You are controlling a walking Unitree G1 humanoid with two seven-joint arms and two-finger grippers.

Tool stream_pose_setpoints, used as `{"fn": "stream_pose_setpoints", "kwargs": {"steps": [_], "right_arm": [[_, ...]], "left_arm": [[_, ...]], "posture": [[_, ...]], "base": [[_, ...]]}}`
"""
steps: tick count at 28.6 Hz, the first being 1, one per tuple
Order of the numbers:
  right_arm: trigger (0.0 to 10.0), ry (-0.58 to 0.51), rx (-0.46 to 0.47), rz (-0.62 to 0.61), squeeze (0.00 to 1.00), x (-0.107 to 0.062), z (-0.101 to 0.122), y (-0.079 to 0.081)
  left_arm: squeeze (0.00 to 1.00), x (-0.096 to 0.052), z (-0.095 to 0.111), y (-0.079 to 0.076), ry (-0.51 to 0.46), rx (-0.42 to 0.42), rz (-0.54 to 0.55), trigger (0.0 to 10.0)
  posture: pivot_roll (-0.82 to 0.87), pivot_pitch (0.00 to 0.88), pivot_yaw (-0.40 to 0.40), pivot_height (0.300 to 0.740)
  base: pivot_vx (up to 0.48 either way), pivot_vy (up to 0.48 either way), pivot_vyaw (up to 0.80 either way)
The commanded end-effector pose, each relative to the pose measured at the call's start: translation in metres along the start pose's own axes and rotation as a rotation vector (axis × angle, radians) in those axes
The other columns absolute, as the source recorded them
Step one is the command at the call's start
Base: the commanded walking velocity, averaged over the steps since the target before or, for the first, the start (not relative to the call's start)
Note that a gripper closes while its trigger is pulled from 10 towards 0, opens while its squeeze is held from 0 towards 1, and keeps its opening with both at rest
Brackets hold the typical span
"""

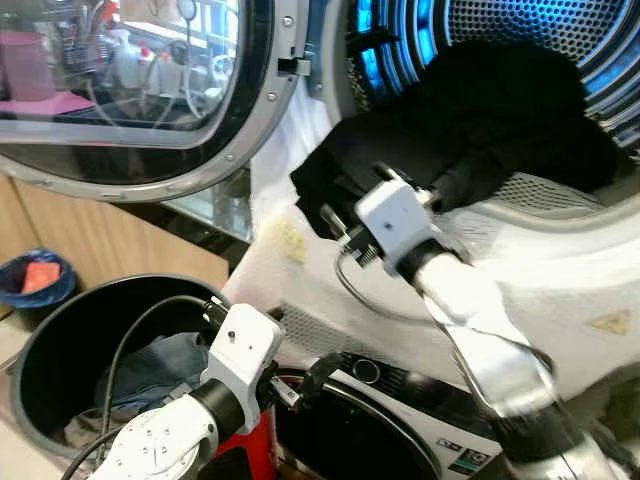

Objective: Clothes washing

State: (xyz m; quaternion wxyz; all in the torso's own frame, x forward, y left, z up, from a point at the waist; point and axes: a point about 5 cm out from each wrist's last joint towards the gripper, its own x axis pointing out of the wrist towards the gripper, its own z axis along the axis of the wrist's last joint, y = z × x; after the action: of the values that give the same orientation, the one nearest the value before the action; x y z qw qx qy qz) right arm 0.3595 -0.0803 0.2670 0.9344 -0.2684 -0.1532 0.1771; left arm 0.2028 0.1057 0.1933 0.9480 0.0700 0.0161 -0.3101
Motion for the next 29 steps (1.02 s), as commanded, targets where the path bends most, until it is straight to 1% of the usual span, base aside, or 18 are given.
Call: {"fn": "stream_pose_setpoints", "kwargs": {"steps": [1, 7, 12, 17, 19, 20, 25, 28, 29], "right_arm": [[10.0, 0.01, -0.016, -0.039, 0.0, 0.003, -0.004, -0.006], [10.0, 0.033, -0.044, -0.041, 0.0, 0.007, -0.009, -0.005], [10.0, 0.055, -0.072, -0.013, 0.0, 0.005, -0.016, -0.007], [10.0, 0.063, -0.087, -0.014, 0.0, 0.005, -0.02, -0.009], [10.0, 0.079, -0.11, -0.027, 0.0, 0.005, -0.027, -0.015], [10.0, 0.106, -0.133, -0.045, 0.0, 0.003, -0.034, -0.022], [10.0, 0.139, -0.172, -0.057, 0.0, 0.0, -0.044, -0.03], [10.0, 0.193, -0.2, -0.094, 0.0, -0.001, -0.053, -0.041], [10.0, 0.193, -0.2, -0.094, 0.0, -0.001, -0.053, -0.041]], "left_arm": [[0.0, 0.002, 0.001, 0.0, -0.011, 0.019, 0.001, 10.0], [0.0, 0.006, 0.003, 0.003, -0.02, 0.033, -0.004, 10.0], [0.0, 0.007, 0.004, 0.005, -0.026, 0.041, -0.005, 10.0], [0.0, 0.006, 0.004, 0.005, -0.026, 0.042, -0.006, 10.0], [0.0, 0.006, 0.004, 0.004, -0.025, 0.041, -0.009, 10.0], [0.0, 0.006, 0.004, 0.004, -0.025, 0.04, -0.011, 10.0], [0.0, 0.006, 0.004, 0.004, -0.026, 0.04, -0.011, 10.0], [0.0, 0.006, 0.004, 0.003, -0.025, 0.038, -0.015, 10.0], [0.0, 0.006, 0.004, 0.003, -0.025, 0.038, -0.015, 10.0]], "posture": [[0.12, 0.0, -0.174, 0.74], [0.12, 0.0, -0.169, 0.74], [0.13, 0.0, -0.166, 0.74], [0.12, 0.0, -0.164, 0.74], [0.12, 0.0, -0.162, 0.74], [0.12, 0.0, -0.162, 0.74], [0.12, 0.0, -0.161, 0.74], [0.11, 0.0, -0.159, 0.74], [0.11, 0.0, -0.159, 0.74]], "base": [[0.0, 0.0, 0.0], [0.0, 0.0, 0.0], [0.0, 0.0, 0.0], [0.0, 0.0, 0.0], [0.0, 0.0, 0.0], [0.0, 0.0, 0.0], [0.0, 0.0, 0.0], [0.0, 0.0, 0.0], [0.0, 0.0, 0.0]]}}
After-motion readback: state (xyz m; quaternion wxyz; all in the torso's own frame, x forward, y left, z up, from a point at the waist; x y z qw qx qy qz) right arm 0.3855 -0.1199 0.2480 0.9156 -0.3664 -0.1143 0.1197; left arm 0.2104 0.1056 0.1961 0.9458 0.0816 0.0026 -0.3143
